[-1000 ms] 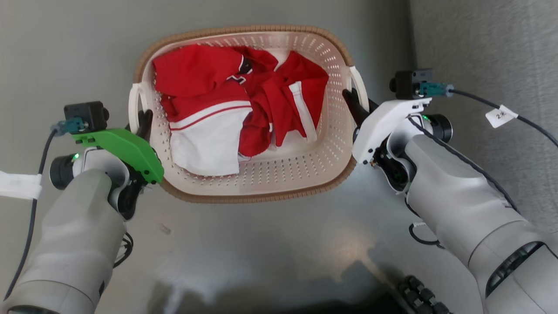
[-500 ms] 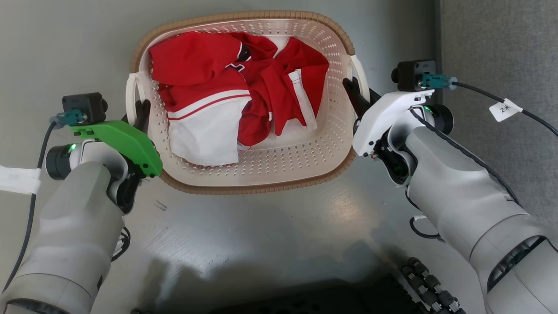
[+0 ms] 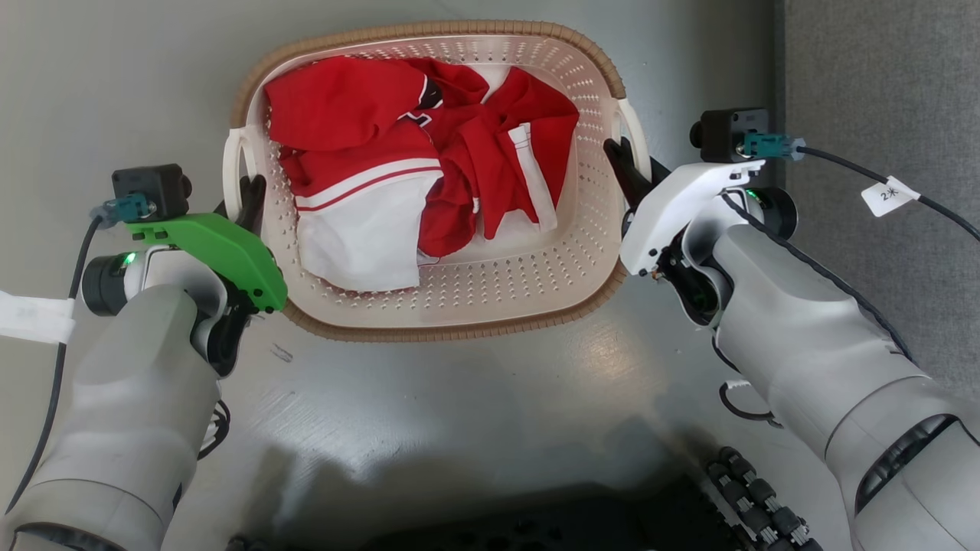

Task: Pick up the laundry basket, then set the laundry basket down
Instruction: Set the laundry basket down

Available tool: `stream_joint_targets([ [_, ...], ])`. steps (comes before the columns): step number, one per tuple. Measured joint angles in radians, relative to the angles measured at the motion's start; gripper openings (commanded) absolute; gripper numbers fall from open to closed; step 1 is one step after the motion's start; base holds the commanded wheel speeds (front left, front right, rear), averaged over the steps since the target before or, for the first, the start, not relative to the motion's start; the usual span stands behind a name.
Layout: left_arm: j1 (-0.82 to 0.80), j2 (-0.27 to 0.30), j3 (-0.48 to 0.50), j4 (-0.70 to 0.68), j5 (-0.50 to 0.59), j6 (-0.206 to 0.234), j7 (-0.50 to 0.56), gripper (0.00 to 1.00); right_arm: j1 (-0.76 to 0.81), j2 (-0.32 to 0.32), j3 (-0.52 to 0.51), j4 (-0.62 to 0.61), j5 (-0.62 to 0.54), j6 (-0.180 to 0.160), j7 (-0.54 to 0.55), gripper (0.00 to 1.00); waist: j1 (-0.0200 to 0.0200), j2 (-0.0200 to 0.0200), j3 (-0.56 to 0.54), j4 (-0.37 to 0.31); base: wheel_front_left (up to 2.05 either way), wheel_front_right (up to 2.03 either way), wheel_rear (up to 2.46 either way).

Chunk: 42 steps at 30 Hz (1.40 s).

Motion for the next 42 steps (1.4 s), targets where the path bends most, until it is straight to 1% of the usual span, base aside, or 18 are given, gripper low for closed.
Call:
stream_joint_targets([
  [4,0.0,-0.001,-0.003,0.008,0.0,0.0,-0.005,0.0,0.0,0.001,0.005,0.001,0.002,0.0,0.0,0.0,0.0,0.0,0.002,0.0,0.0,0.0,0.0],
  [5,0.0,-0.002,-0.005,0.01,0.0,0.0,-0.007,0.0,0.0,0.002,0.005,0.003,0.005,0.0,0.0,0.07,0.0,0.0,0.003,0.0,0.0,0.0,0.0],
  [6,-0.001,-0.003,-0.006,0.01,-0.001,0.0,-0.007,0.35,0.0,0.003,0.005,0.009,0.008,0.0,0.0,0.44,0.0,0.0,0.003,0.0,0.0,0.0,0.0],
  [7,-0.001,-0.007,-0.006,0.01,-0.003,0.0,-0.007,1.0,0.0,0.003,0.005,0.016,0.01,0.002,-0.001,1.0,0.0,0.0,0.003,0.001,0.0,0.0,0.0],
  [8,-0.001,-0.008,-0.01,0.013,-0.008,0.0,-0.003,1.0,0.0,0.003,0.007,0.032,0.016,0.012,0.0,1.0,0.0,0.0,0.003,0.001,0.0,0.0,0.0],
  [20,-0.001,-0.005,-0.02,0.031,-0.017,0.001,-0.002,1.0,0.0,0.002,0.016,0.041,0.034,0.012,0.0,1.0,0.0,0.0,-0.01,0.003,0.0,0.0,0.0],
  [26,0.0,-0.006,-0.03,0.041,-0.02,0.001,-0.003,1.0,0.003,0.002,0.02,0.048,0.05,0.012,-0.001,1.0,-0.0001,0.0,-0.035,0.003,0.0,0.0,0.0],
  [32,0.013,-0.003,-0.032,0.039,-0.03,0.001,-0.013,1.0,0.021,0.002,0.019,0.047,0.06,0.012,-0.01,1.0,-0.0001,0.0,-0.077,0.002,0.0,0.0,0.0],
  [38,0.067,0.0,-0.037,0.026,-0.039,0.001,-0.026,1.0,0.063,0.002,0.019,0.046,0.062,0.012,-0.017,1.0,-0.0001,0.0,-0.136,-0.002,0.0,0.0,0.0],
  [42,0.093,0.003,-0.032,0.01,-0.063,0.001,-0.03,1.0,0.078,0.002,0.018,0.044,0.061,0.012,-0.018,1.0,-0.0001,0.0,-0.184,-0.005,0.0,0.0,0.0],
])
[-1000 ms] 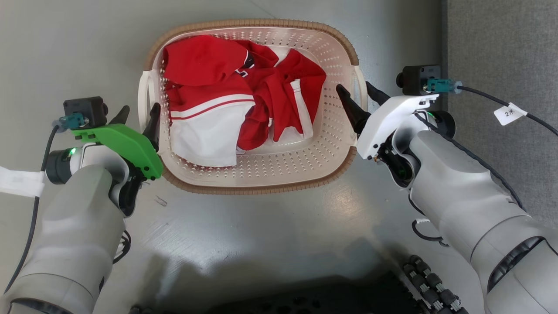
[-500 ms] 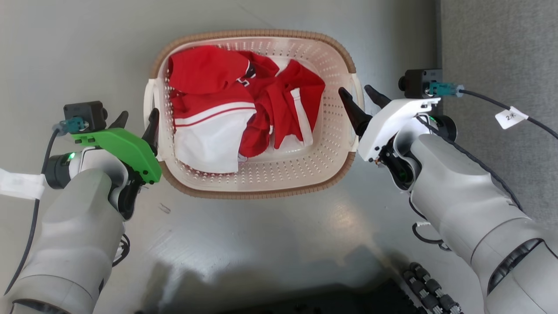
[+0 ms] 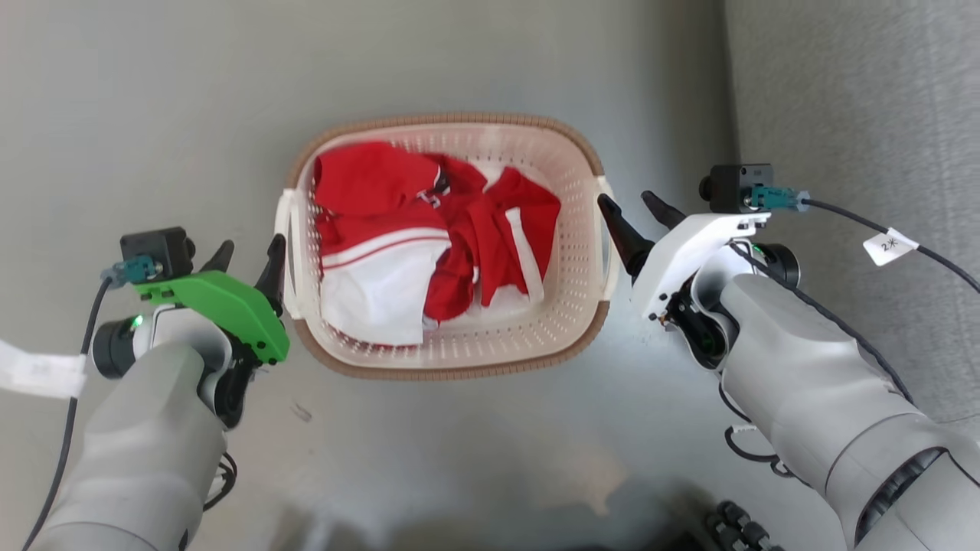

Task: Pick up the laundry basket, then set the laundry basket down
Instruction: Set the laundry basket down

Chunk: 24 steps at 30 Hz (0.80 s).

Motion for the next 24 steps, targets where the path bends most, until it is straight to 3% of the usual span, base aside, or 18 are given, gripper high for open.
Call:
stream_joint_targets([
  [11,0.055,0.012,0.025,-0.08,-0.005,0.0,-0.005,1.0,0.017,-0.049,-0.1,-0.064,-0.044,0.0,-0.001,1.0,0.0,0.0,-0.148,0.002,0.0,0.0,0.0],
  [24,0.142,0.058,0.192,-0.269,0.104,0.001,-0.005,1.0,0.159,-0.116,-0.286,-0.273,-0.193,-0.022,-0.001,1.0,0.0,0.0,-0.347,0.019,0.0,0.0,0.0],
])
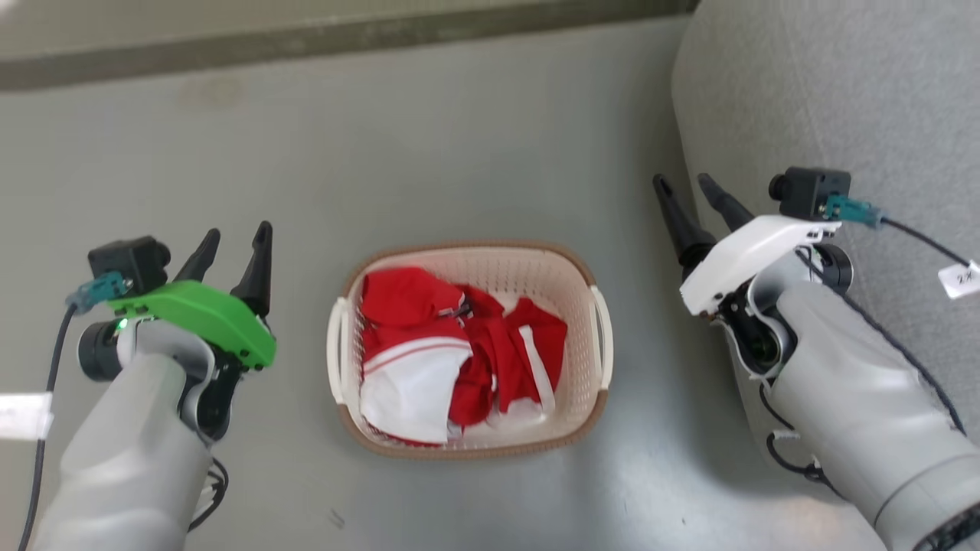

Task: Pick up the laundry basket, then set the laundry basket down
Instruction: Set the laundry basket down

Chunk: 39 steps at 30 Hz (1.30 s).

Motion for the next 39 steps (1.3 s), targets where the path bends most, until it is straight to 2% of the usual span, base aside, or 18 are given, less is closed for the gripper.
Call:
stream_joint_targets([
  [10,0.136,0.018,0.101,-0.171,0.108,0.016,0.0,1.0,0.113,-0.005,-0.079,-0.171,-0.138,-0.027,0.0,1.0,0.0,0.0,-0.124,0.012,0.0,0.0,0.0],
  [19,0.237,-0.011,0.188,-0.314,0.198,0.051,0.0,1.0,0.221,-0.02,-0.213,-0.353,-0.248,-0.096,-0.004,1.0,0.0,0.0,-0.197,0.028,0.0,0.0,0.0],
  [21,0.259,-0.016,0.226,-0.356,0.207,0.061,0.0,1.0,0.247,-0.015,-0.226,-0.392,-0.272,-0.096,-0.004,1.0,0.0,0.0,-0.207,0.031,0.0,0.0,0.0],
  [34,0.385,-0.043,0.317,-0.503,0.308,0.086,-0.003,1.0,0.382,-0.008,-0.302,-0.552,-0.384,-0.122,-0.005,1.0,0.0,0.0,-0.24,0.029,0.0,0.0,0.0],
  [39,0.426,-0.057,0.325,-0.549,0.353,0.089,-0.003,1.0,0.421,-0.002,-0.335,-0.601,-0.412,-0.123,-0.006,1.0,0.0,0.0,-0.254,0.028,0.0,0.0,0.0],
])
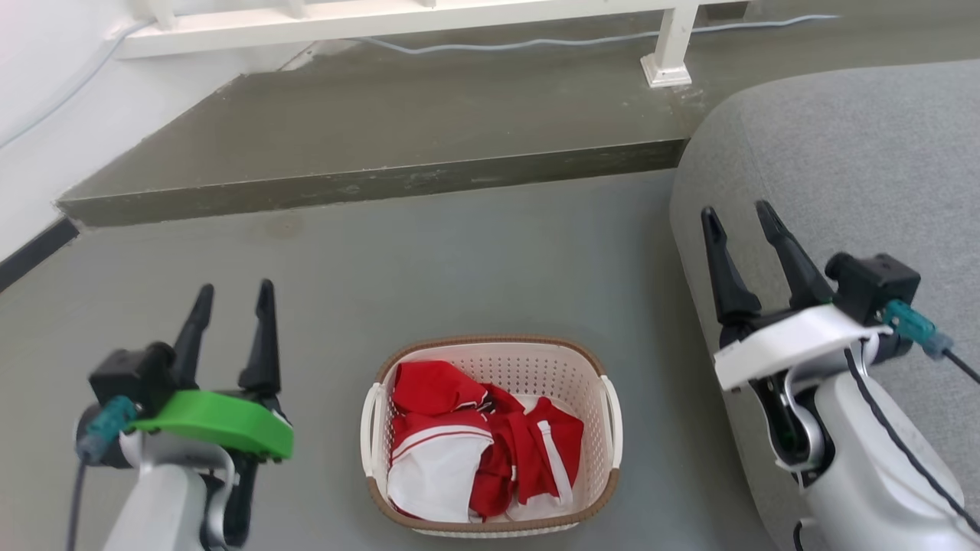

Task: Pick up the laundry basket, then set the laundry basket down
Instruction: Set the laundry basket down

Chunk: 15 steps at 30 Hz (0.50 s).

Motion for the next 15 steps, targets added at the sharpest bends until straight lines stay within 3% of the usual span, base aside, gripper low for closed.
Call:
stream_joint_targets([
  [15,0.099,-0.028,0.03,-0.075,0.095,-0.002,0.0,1.0,0.098,0.022,-0.044,-0.061,-0.052,0.011,-0.001,1.0,0.0,0.0,-0.019,0.007,0.0,0.0,0.0],
])
